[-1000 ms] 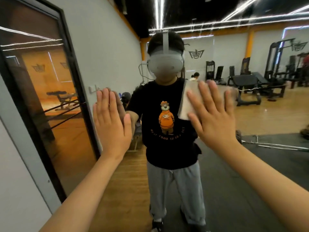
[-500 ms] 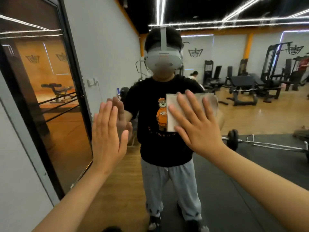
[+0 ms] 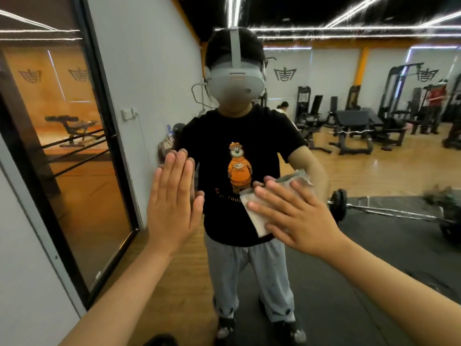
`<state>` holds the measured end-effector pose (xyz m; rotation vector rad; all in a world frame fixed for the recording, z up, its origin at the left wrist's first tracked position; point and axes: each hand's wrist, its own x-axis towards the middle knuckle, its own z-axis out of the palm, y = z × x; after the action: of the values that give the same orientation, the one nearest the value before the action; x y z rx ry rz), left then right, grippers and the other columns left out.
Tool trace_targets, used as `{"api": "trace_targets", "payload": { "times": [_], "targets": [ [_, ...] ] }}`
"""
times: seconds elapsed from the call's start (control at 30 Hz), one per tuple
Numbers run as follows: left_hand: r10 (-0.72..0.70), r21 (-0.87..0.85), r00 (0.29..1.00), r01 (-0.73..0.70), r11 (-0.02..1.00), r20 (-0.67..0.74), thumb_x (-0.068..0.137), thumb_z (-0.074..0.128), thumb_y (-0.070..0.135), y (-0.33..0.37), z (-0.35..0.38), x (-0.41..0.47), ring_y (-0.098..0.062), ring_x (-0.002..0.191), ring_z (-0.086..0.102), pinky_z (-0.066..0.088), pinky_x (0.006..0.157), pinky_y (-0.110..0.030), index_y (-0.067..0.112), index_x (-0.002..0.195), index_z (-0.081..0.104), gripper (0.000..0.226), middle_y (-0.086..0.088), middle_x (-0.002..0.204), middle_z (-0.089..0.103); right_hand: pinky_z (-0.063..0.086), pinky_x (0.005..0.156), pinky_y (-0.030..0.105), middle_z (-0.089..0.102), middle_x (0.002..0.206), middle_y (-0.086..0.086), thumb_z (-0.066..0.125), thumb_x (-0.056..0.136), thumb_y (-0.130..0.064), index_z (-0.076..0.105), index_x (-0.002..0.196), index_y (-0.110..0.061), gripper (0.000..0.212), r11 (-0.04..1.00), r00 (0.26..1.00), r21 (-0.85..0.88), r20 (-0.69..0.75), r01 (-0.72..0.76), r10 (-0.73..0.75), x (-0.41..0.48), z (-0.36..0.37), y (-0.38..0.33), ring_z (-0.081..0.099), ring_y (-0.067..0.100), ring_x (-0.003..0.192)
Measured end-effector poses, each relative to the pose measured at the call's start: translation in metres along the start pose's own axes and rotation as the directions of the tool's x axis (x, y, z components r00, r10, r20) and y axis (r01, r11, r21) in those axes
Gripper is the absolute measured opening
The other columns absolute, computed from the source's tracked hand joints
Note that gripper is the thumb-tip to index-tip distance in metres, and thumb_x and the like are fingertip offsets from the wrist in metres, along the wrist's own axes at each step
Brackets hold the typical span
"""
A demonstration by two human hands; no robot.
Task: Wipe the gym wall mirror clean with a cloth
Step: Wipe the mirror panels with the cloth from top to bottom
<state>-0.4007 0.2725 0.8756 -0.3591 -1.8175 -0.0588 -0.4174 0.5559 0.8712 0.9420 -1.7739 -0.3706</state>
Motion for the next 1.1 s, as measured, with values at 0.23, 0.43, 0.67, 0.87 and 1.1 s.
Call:
{"api": "trace_targets", "payload": {
  "times": [0.23, 0.43, 0.67, 0.87, 1.1],
  "targets": [
    [0.012, 0.016, 1.0, -0.012, 1.0, 0.001, 0.099, 0.038, 0.027, 0.0, 0.0, -0.001, -0.022, 0.154, 0.003, 0.006, 0.125, -0.042, 0.005, 0.157, 0.008, 0.068, -0.005, 0.166, -0.002, 0.007, 0.123, 0.048, 0.025, 0.162, 0.01, 0.036, 0.103, -0.04, 0.031, 0.155, -0.019, 0.057, 0.976, 0.97, -0.055, -0.138, -0.212, 0.203, 0.121, -0.049, 0.063, 0.019, 0.03, 0.151],
    [0.02, -0.003, 1.0, -0.02, 1.0, -0.003, 0.102, 0.031, 0.029, -0.001, 0.0, -0.002, -0.022, 0.154, 0.003, 0.005, 0.125, -0.041, 0.007, 0.158, 0.006, 0.065, -0.004, 0.167, -0.002, 0.011, 0.122, 0.052, 0.026, 0.162, 0.012, 0.032, 0.103, -0.037, 0.03, 0.155, -0.017, 0.056, 0.923, 0.904, -0.024, -0.215, -0.384, 0.371, 0.158, -0.04, 0.027, 0.02, 0.033, 0.15],
    [0.002, -0.157, 0.992, -0.022, 0.987, -0.128, 0.106, 0.019, 0.04, -0.004, 0.003, -0.006, -0.018, 0.154, 0.001, 0.005, 0.124, -0.04, 0.014, 0.158, -0.001, 0.062, 0.003, 0.167, -0.006, 0.007, 0.123, 0.051, 0.02, 0.164, 0.007, 0.032, 0.103, -0.039, 0.028, 0.156, -0.023, 0.056, 0.98, 0.977, 0.011, -0.072, -0.198, 0.199, 0.111, -0.003, -0.05, 0.012, 0.027, 0.153],
    [0.024, -0.212, 0.993, -0.048, 0.976, -0.112, 0.104, 0.021, 0.035, -0.008, 0.005, -0.007, -0.018, 0.153, 0.005, 0.009, 0.124, -0.043, 0.007, 0.156, 0.014, 0.059, 0.003, 0.166, 0.0, -0.007, 0.123, 0.045, 0.002, 0.167, 0.001, 0.033, 0.105, -0.041, 0.017, 0.158, -0.024, 0.058, 0.986, 0.988, -0.129, 0.127, 0.107, -0.091, 0.026, 0.029, -0.08, -0.005, 0.02, 0.153],
    [0.018, -0.256, 0.995, -0.043, 0.966, -0.099, 0.103, 0.031, 0.028, -0.008, -0.004, -0.005, -0.016, 0.153, 0.007, 0.01, 0.124, -0.043, 0.004, 0.143, 0.033, 0.047, -0.014, 0.153, 0.027, 0.006, 0.123, 0.042, 0.018, 0.164, 0.0, 0.035, 0.104, -0.04, 0.028, 0.156, -0.027, 0.053, 0.987, 0.987, -0.039, -0.031, -0.157, 0.156, 0.057, 0.005, -0.044, 0.011, 0.019, 0.153]
  ]
}}
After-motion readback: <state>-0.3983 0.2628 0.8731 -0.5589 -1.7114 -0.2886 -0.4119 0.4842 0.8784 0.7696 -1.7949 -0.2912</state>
